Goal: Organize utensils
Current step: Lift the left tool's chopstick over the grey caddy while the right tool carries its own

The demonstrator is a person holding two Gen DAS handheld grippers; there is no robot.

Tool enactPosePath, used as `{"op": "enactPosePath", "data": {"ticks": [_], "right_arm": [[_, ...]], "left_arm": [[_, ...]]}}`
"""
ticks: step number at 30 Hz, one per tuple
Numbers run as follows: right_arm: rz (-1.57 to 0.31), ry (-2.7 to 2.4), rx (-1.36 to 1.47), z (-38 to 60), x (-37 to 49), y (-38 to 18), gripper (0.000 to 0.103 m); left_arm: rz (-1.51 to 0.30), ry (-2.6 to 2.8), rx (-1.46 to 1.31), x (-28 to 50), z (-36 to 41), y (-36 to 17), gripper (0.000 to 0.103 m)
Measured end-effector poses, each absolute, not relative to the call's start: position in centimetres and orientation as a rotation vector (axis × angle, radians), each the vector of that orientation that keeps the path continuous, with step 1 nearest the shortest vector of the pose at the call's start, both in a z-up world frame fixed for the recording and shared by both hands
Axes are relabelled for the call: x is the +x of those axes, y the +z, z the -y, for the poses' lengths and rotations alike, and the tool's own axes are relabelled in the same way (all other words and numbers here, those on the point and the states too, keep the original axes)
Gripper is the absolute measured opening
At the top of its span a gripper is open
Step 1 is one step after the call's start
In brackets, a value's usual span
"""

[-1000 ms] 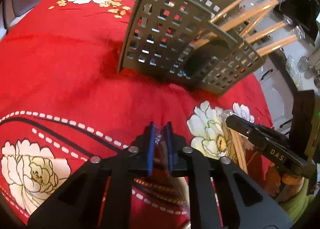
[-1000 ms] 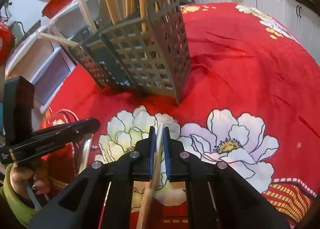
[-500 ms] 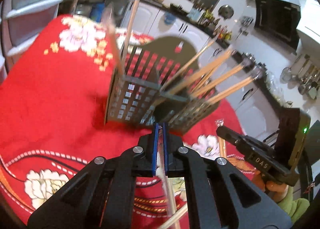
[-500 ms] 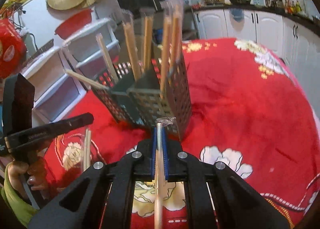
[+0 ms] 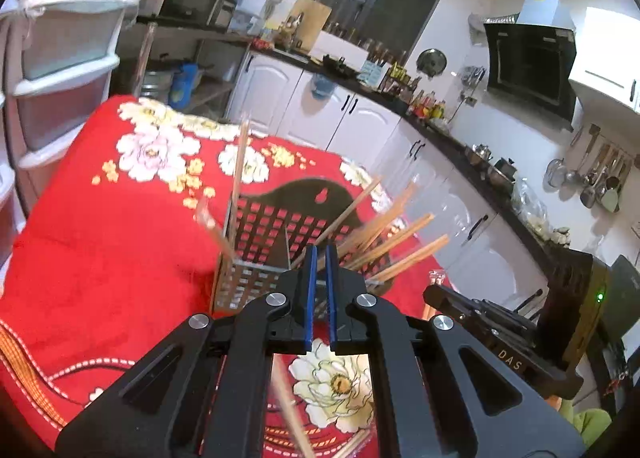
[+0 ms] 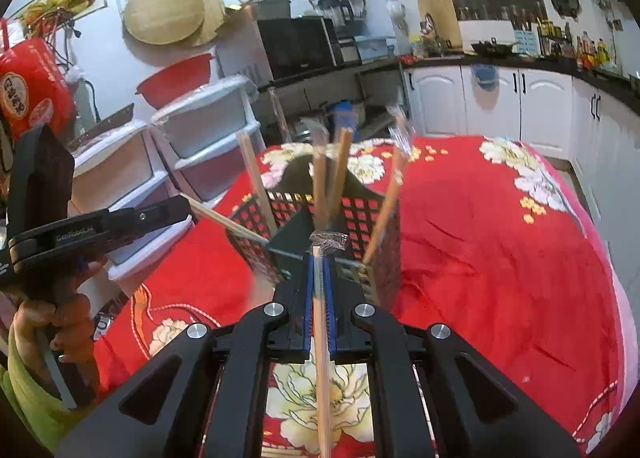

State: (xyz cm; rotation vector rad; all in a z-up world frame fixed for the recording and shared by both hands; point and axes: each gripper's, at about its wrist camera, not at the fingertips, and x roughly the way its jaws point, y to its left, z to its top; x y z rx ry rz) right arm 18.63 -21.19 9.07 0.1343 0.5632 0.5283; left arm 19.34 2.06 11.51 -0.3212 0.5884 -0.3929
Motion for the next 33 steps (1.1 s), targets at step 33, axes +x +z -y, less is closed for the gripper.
{"op": "enactPosePath", "data": {"ticks": [33], "right_arm": [[-0.247,0.545,0.133,21.0,19.4,20.7,0.006]], "left_arm": [[-0.969,-0.268,-0.241,24.7,-1.4,-1.3,0.034]]}}
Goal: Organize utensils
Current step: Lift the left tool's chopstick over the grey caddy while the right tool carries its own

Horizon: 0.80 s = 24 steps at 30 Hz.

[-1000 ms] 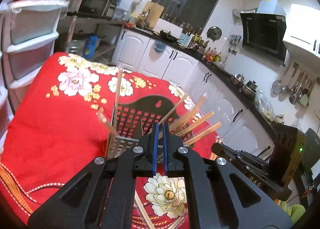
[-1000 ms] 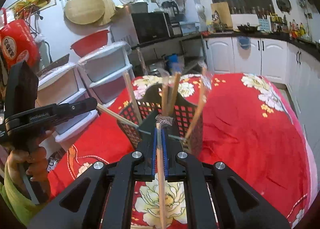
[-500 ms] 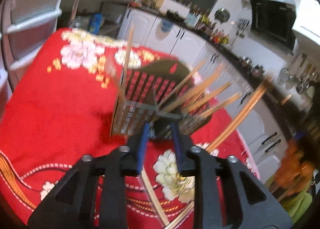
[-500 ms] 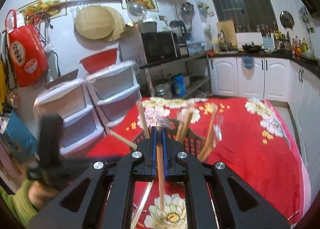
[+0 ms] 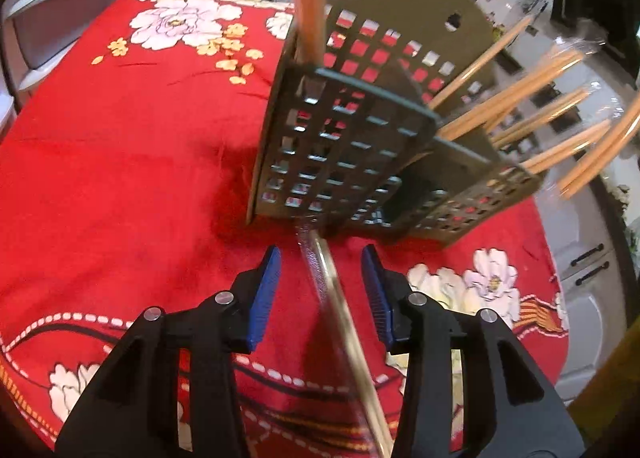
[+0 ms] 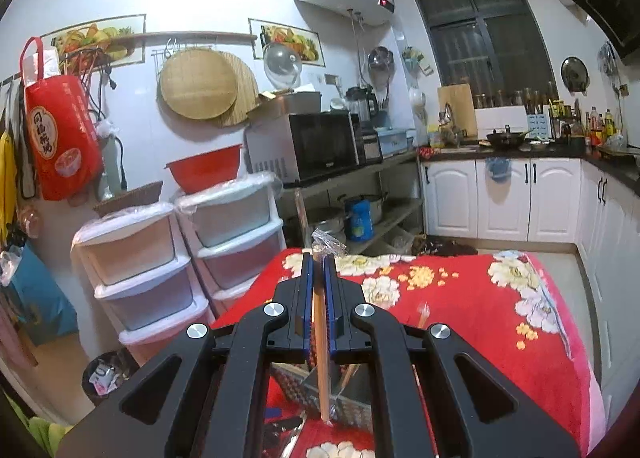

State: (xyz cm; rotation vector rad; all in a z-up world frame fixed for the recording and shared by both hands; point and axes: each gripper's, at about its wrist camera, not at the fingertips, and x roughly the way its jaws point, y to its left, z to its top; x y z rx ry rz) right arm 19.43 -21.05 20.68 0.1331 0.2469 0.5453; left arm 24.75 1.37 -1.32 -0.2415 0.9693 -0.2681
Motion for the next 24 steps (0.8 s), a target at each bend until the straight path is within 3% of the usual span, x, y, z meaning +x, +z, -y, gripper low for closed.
{"op": "enactPosePath", "data": {"ticks": [6,9,13,24], "right_arm": [[-0.228,0.542,0.132,21.2,20.5,21.6,0.006],[-0.224,0.539,0.13,21.3,21.1,21.9,0.006],[-0.225,0.535,0.136,21.6,22.0,22.1,0.006],[-0.215,0.526,0.147,22.2,23.2,22.5,0.006]], "left_arm": [[-1.001,-0.25,-0.195,25.7,-0.5,-2.5,0.032],[-1.0,-0.239,-0.127,25.8,0.4,-2.9,0.013],[-0.986,-0.248,-0.107,25.6,0.7,-2.5,0.006],[-0.69,-0.393,-0.135,21.3,0.7,10.0,0.001]]}}
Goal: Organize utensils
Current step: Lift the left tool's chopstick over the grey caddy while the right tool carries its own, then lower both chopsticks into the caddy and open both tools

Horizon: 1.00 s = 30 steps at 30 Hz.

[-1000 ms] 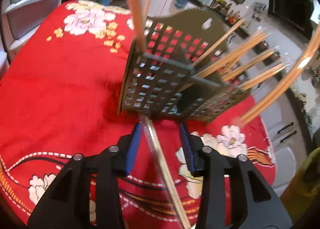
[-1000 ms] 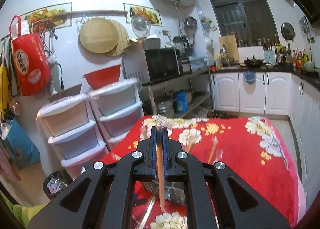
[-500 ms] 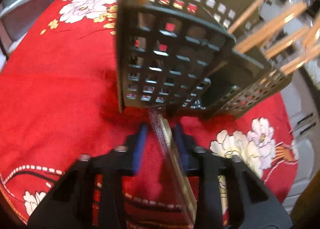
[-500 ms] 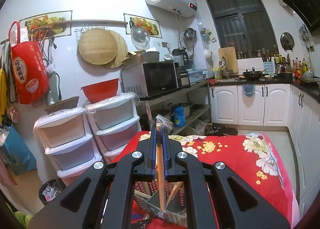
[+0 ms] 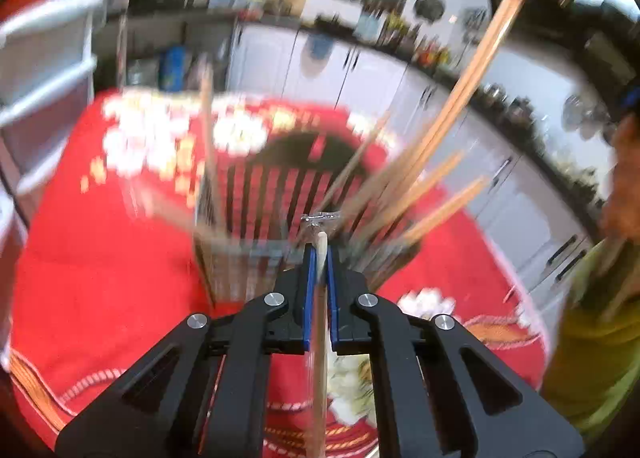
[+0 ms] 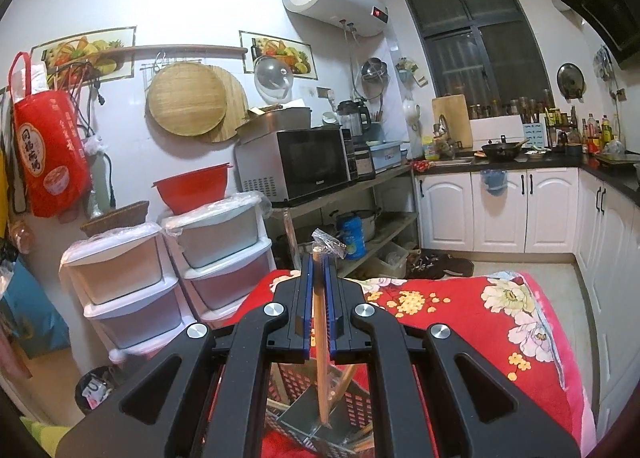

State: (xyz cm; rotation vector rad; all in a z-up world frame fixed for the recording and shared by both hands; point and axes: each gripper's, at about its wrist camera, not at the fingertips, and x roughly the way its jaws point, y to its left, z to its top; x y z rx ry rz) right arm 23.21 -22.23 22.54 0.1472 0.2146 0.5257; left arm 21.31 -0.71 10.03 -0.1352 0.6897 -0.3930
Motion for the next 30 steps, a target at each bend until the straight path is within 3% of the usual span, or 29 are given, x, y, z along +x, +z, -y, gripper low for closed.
{"op": "enactPosePath", "data": {"ticks": [7,16,30], "right_arm": [[-0.189,0.514,0.147,22.5,23.6,23.5,0.006],[-0.17,0.483,0.139,22.8,24.3,24.4,0.006],[-0.291,0.462,0.157,21.5,25.8,19.1,0.006]], "left_arm": [[-0.501,-0.417,-0.155,22.1,1.0,17.8,0.001],[-0.352,-0.425,-0.166,23.7,1.6,23.0,0.001],[-0.376,-0.319,-0.158,26.6,2.1,18.6,0.002]]}}
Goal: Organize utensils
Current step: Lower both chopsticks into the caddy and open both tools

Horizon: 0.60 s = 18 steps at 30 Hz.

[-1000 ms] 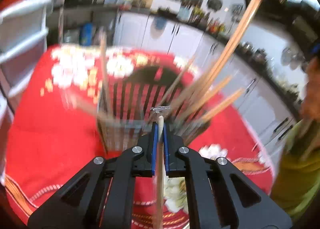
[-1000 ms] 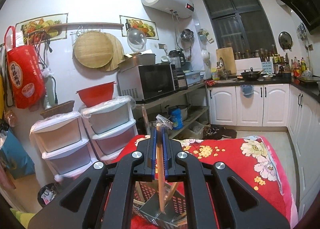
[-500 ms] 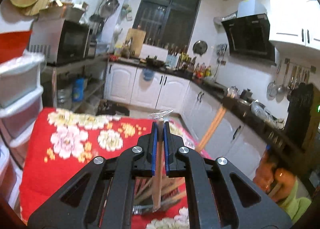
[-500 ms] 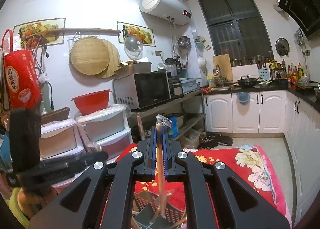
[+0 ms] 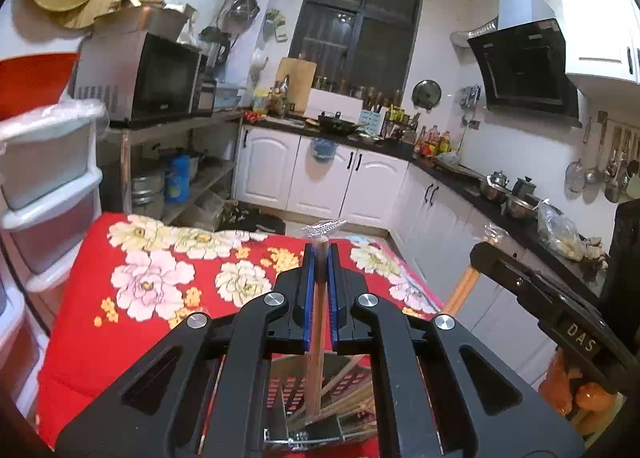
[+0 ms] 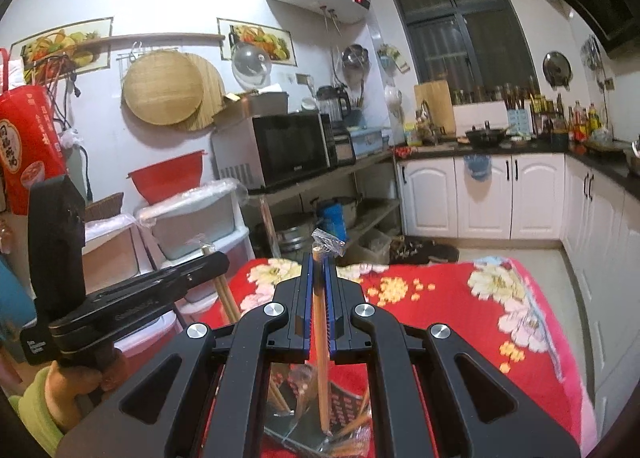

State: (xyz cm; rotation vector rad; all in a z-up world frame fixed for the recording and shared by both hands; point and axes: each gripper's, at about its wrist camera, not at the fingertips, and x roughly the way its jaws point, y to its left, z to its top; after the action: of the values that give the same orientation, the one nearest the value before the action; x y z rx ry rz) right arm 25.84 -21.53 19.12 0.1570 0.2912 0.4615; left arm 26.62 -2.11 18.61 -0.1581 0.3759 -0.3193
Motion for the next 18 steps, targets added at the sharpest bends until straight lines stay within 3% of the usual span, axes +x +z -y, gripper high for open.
{"op": "enactPosePath", "data": {"ticks": [18], "right_arm": [[-0.418,0.479,0.175,20.8,24.4,13.9,0.006]], "left_arm": [[-0.465,-0.314,-0.15,26.6,2.6,14.2,0.002]]}}
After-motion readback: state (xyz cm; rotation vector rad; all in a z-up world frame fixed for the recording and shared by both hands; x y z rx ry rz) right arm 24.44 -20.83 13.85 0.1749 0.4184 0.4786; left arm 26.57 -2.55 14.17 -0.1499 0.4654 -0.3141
